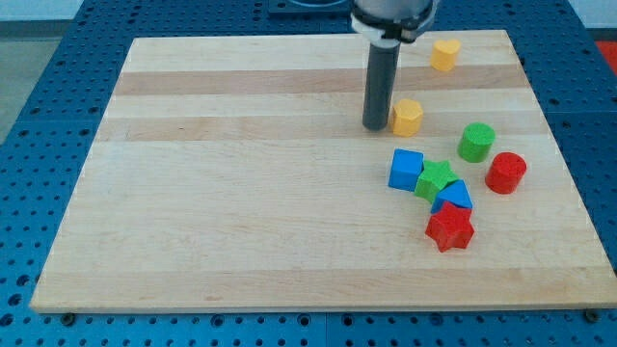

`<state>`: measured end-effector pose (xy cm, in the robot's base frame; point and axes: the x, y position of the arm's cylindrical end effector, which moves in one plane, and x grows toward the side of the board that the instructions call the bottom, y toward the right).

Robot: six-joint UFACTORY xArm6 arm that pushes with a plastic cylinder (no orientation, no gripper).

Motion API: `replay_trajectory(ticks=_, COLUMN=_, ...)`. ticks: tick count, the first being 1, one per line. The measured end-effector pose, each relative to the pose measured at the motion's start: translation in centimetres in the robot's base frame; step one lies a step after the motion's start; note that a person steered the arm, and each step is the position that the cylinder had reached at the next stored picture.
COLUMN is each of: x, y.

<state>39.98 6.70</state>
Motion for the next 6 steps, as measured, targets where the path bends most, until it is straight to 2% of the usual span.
replay_trajectory(ticks=2, x=-5.2, y=8.9)
replay_trajectory(ticks=4, x=-3.5, y=10.7)
replay_trajectory(ticks=5, x=-4.0, y=16.5)
replay_trajectory(ticks=6, x=-6.4, y=15.5)
